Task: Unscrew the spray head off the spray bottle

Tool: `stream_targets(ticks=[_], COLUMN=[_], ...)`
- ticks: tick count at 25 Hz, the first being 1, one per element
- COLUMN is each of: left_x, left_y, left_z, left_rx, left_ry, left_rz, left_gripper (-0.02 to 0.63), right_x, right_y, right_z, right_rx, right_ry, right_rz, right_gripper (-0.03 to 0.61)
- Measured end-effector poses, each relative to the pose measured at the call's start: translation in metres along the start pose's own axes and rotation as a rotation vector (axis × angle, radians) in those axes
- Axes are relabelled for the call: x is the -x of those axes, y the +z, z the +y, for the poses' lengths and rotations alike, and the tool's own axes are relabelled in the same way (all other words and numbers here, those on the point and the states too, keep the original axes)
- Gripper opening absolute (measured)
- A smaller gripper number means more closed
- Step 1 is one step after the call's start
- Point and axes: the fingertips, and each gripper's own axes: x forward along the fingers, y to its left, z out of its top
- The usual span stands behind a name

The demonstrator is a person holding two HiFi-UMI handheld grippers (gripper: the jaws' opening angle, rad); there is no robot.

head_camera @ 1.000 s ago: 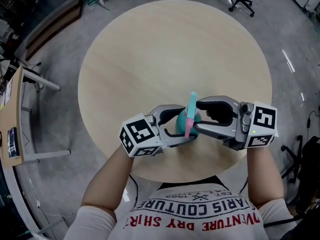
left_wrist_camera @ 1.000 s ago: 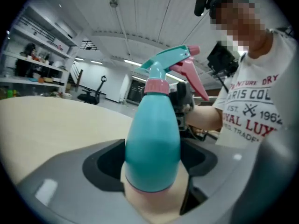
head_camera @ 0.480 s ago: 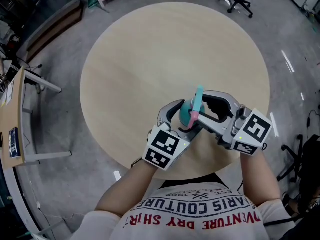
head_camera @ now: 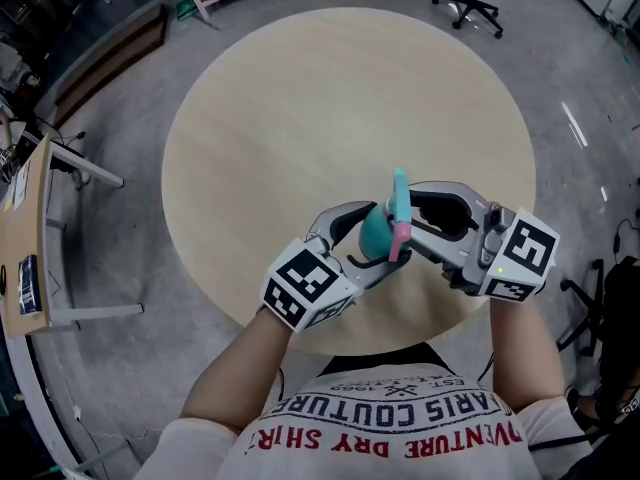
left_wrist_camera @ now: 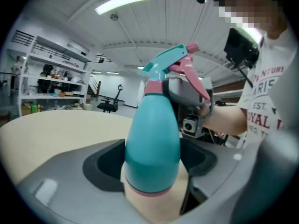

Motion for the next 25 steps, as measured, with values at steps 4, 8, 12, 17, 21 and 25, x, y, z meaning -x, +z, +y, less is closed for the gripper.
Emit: stream_targets(ticks=[4, 8, 12, 17, 21, 25], left_x=[0.018, 0.05, 0.071, 0.068, 0.066, 0.068], left_y=[0.003, 0.016, 0.024, 0.025, 0.032, 0.044], left_z=[-0.046, -0.096, -0.119, -0.128, -0.128, -0.123], left_rx=[-0.048, 0.05, 0.173, 0.165, 0.102, 0.034], left_ry=[-0.247, -0.6, -0.897, -0.921, -0.84, -0.733], left_rz=[0.02, -0.003, 0.005, -0.019, -0.048, -0.122], left_gripper=[0.356, 0.354, 0.354, 0.354, 0.353, 0.353], right_x=[0.022, 0.039, 0.035, 0.043, 0.047, 0.05], right_y=[0.007, 0.025, 0.033, 0.035, 0.041, 0.042], right_z=[0.036, 0.075, 0.092, 0.095, 0.098, 0.095], right_rx=[-0.076, -0.213, -0.324, -0.328, -0.29, -0.287], right_ry=[0.161, 0.377, 0.596, 0.644, 0.613, 0.576], right_rz=[-0.006, -0.057, -0.123, -0.159, -0.178, -0.165], right_gripper=[0.129, 0.129, 0.127, 0.129, 0.13, 0.196])
